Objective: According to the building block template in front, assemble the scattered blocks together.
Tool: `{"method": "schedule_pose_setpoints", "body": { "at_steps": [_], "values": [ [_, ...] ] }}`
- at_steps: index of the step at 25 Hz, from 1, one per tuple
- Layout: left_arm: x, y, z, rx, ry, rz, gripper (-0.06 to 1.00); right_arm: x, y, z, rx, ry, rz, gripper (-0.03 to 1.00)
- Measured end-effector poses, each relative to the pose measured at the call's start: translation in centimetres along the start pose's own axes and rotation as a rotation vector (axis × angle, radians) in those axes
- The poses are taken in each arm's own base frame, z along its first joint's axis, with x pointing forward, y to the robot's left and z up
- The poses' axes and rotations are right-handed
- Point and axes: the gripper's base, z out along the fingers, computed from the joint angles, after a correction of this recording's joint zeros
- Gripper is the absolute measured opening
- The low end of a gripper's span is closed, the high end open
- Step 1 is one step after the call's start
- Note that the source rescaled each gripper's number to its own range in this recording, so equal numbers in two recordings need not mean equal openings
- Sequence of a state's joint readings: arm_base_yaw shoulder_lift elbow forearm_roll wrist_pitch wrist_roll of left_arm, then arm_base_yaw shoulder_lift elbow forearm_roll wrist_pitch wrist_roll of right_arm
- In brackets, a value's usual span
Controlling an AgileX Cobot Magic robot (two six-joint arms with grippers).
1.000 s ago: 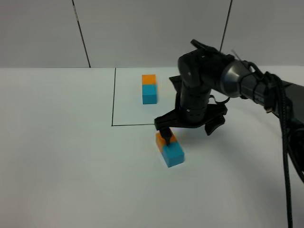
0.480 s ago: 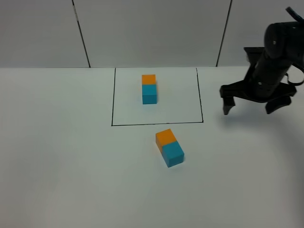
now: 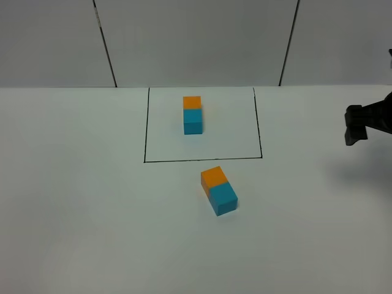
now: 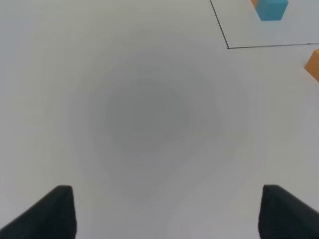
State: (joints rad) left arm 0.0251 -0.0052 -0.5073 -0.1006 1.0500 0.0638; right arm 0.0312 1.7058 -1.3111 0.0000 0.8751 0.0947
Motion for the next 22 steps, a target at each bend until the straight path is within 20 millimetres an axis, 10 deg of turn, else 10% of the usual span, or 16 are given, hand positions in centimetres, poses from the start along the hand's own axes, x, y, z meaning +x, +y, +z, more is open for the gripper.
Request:
{"method": "schedule_pose_setpoints", "body": {
  "at_steps": [9,22],
  "values": [
    [0.0,0.0,0.0,0.000,0.000,0.000,0.79,8.2,-1.1,-8.5,0.017,-0.133,0.014,0.99],
    [0.0,0.0,0.0,0.000,0.000,0.000,0.79,21.8,-2.6,-13.4,0.036,-0.238,0.004,0.99]
  ]
}}
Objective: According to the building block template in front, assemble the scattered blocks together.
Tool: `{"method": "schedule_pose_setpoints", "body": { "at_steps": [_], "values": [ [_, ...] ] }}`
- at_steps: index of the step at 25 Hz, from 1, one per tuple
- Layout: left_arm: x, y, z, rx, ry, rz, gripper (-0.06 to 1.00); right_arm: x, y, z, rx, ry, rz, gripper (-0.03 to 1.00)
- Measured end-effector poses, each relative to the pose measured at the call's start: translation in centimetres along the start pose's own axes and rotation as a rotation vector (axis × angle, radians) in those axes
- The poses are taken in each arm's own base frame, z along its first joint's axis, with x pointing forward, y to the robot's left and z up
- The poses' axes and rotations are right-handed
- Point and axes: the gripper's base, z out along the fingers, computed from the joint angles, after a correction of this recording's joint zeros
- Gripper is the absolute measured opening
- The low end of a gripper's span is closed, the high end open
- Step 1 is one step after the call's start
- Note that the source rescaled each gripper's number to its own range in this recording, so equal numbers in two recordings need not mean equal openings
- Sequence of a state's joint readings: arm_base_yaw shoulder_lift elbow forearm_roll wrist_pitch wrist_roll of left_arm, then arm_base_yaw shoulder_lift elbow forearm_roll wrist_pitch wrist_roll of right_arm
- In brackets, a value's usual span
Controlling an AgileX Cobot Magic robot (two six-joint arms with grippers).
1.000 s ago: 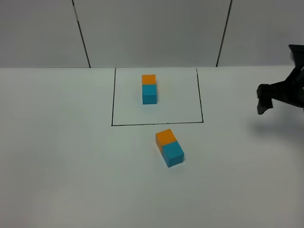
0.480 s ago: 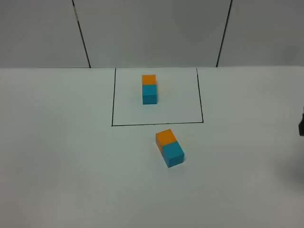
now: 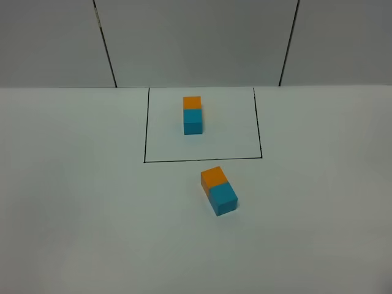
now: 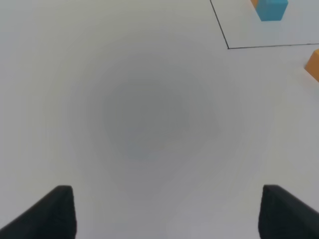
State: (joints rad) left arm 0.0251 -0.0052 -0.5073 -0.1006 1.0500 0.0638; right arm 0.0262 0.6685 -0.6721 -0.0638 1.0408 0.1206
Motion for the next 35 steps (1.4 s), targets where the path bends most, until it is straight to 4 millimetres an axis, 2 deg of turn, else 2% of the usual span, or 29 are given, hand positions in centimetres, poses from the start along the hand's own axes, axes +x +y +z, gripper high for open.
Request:
{"method": "schedule_pose_setpoints", "body": {
  "at_steps": [8,17,22,30,35],
  "values": [
    [0.0,0.0,0.0,0.000,0.000,0.000,0.79,6.1,-0.6,-1.5,-0.020,-0.167,-0.019,0.99],
    [0.0,0.0,0.0,0.000,0.000,0.000,0.79,9.5,-1.0,-4.1,-0.029,-0.425,-0.051,0.99],
    [0.0,0.0,0.0,0.000,0.000,0.000,0.79,9.9,-1.1,-4.3,-0.029,-0.453,-0.051,0.98],
    [0.0,0.0,0.0,0.000,0.000,0.000,0.79,9.9,-1.1,-4.3,-0.029,-0.453,-0.051,0.83],
    [0.0,0.0,0.0,0.000,0.000,0.000,0.79,9.9,-1.1,-4.3,-0.029,-0.453,-0.051,0.81]
  ]
}}
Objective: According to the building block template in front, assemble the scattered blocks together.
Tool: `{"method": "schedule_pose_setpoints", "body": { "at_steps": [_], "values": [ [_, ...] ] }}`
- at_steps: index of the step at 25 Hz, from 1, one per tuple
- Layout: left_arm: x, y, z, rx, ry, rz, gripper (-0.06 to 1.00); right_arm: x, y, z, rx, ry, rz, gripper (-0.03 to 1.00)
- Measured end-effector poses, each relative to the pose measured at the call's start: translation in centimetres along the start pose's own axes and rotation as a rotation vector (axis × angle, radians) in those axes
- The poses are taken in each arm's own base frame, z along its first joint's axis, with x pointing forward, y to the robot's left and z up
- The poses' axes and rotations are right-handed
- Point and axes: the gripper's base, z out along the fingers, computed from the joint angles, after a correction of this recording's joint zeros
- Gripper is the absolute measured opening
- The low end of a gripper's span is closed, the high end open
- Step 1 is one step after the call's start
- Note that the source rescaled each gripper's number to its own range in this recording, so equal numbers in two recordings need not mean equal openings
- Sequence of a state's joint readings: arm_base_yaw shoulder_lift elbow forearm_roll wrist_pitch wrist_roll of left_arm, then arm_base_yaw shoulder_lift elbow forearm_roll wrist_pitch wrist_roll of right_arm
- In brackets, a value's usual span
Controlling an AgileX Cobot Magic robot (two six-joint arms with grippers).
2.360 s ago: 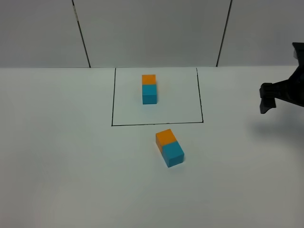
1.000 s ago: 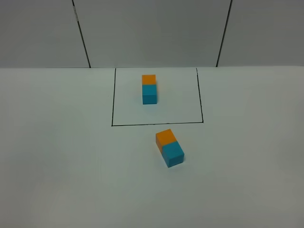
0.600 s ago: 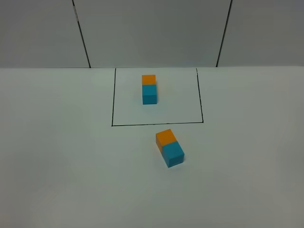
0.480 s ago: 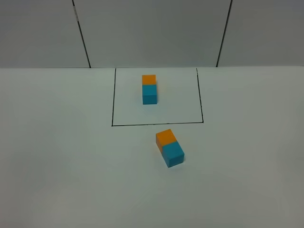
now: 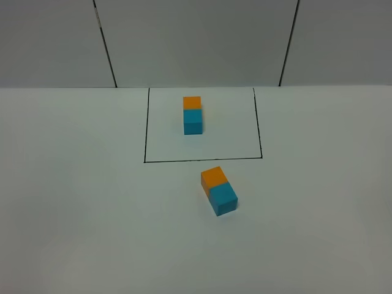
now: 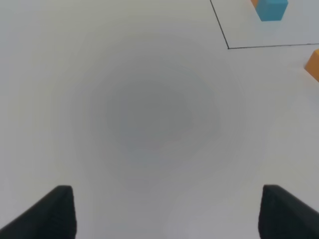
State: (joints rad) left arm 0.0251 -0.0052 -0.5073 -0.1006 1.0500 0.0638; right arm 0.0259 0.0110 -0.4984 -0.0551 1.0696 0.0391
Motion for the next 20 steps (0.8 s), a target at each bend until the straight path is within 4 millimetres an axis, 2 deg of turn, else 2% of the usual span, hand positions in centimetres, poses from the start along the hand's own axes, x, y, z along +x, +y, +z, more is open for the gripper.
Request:
{"method": "schedule_pose_setpoints", "body": {
  "at_steps": [20],
  "values": [
    [0.00,0.00,0.00,0.000,0.000,0.000,0.79,0.01,0.37,-0.01,-0.041,0.000,-0.046,0.80]
  ]
}}
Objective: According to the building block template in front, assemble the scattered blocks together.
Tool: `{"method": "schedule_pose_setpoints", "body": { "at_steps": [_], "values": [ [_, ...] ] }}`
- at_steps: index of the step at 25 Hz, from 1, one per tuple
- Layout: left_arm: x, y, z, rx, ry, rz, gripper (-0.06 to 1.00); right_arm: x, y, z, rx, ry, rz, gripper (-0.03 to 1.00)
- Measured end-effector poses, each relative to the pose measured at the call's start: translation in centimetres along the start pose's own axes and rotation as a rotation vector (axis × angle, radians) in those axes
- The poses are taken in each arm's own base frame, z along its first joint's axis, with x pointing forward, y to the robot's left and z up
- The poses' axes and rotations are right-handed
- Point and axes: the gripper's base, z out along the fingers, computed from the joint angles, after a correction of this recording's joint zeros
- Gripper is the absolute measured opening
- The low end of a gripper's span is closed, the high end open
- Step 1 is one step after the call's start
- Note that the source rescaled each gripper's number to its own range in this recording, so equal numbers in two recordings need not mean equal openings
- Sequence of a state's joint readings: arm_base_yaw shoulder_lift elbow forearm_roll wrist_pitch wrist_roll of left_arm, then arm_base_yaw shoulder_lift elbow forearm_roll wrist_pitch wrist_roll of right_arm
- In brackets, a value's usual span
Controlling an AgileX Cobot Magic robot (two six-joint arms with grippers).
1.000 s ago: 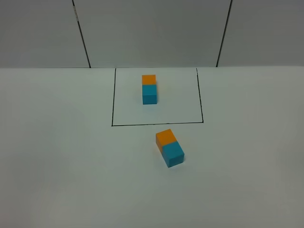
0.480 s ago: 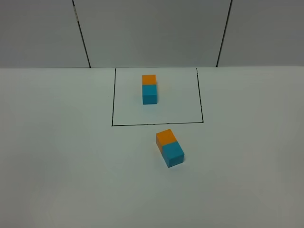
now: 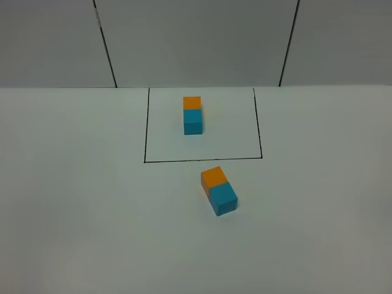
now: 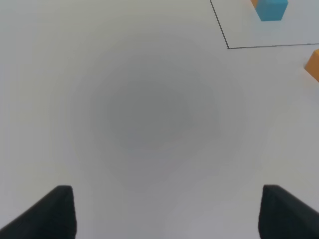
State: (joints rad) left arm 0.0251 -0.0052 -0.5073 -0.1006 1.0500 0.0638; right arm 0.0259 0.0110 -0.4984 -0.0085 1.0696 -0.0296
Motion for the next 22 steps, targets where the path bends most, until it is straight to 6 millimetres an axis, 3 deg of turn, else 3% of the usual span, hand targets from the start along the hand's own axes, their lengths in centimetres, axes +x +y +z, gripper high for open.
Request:
{"method": "schedule_pose_setpoints", "body": {
  "at_steps": [22],
  "values": [
    [0.00,0.00,0.00,0.000,0.000,0.000,0.79,0.00,0.00,0.00,0.000,0.000,0.000,0.76]
  ]
}}
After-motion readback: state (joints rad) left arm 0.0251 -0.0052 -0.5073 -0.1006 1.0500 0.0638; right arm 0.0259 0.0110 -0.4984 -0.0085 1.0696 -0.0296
